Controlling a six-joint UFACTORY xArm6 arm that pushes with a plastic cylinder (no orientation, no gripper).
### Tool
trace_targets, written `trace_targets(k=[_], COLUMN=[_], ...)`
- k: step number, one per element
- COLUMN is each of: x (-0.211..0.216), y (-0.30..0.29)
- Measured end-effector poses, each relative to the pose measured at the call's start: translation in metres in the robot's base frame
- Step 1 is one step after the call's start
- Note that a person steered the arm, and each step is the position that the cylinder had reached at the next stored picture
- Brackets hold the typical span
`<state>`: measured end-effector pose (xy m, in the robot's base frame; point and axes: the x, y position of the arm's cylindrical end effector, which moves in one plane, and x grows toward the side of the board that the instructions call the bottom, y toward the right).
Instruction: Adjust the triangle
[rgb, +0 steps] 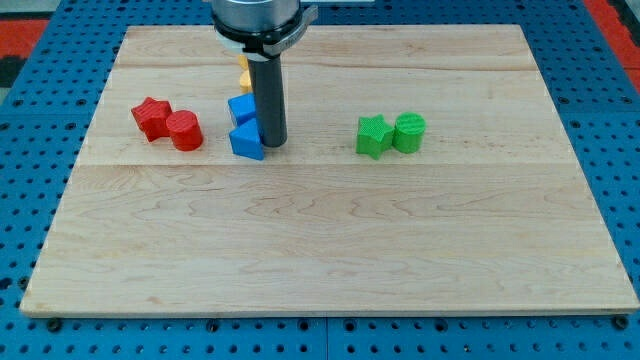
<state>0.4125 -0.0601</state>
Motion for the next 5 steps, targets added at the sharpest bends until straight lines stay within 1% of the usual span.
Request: trace_targets(k=[1, 2, 3, 4, 5], x=[0.015, 0.04, 0.057, 0.053, 0.035], y=[-0.002, -0.023, -0.072, -0.102, -0.142])
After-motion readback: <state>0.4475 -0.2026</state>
